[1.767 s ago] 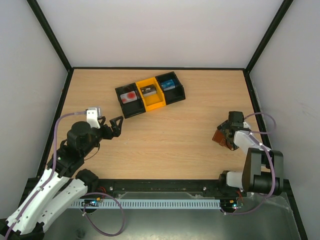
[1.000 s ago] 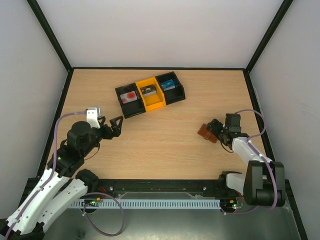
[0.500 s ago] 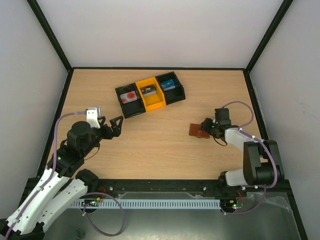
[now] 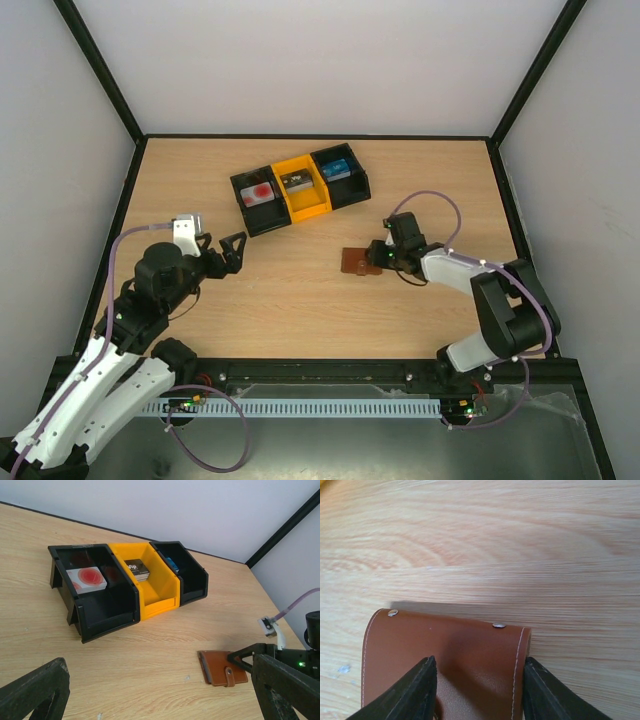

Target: Take the credit cards out of the card holder

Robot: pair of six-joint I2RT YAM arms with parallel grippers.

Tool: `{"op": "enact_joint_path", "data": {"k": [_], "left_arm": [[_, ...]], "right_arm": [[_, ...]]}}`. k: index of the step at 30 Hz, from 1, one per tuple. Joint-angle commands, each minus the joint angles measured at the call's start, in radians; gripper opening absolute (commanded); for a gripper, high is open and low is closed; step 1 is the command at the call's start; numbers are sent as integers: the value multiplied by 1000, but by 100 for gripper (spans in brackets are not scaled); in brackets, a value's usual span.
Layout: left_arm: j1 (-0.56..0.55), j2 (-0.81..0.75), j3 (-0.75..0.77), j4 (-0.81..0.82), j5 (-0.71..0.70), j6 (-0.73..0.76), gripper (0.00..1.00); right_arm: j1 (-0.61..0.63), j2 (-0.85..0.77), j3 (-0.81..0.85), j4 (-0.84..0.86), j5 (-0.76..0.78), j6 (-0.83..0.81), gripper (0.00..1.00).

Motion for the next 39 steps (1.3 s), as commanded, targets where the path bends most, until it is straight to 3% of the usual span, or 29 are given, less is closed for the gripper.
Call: {"op": "enact_joint_path", "data": {"k": [1,17,27,31,39], "left_arm": [[4,15,-20,6,24,-28,100],[4,102,-75,15,150,-203,95],[4,238,-209,191,266,-239,80],[1,362,-257,332,370,-204,75],[-3,608,-286,529,430,-158,70]], "right_arm": [[103,49,61,22,21,-60,45],[433,250,253,27,52,-166,38],[472,43,135,29,112,-34,44],[471,-45,58,30,133,63,44],[472,-208,-51,43,129,217,43]]}}
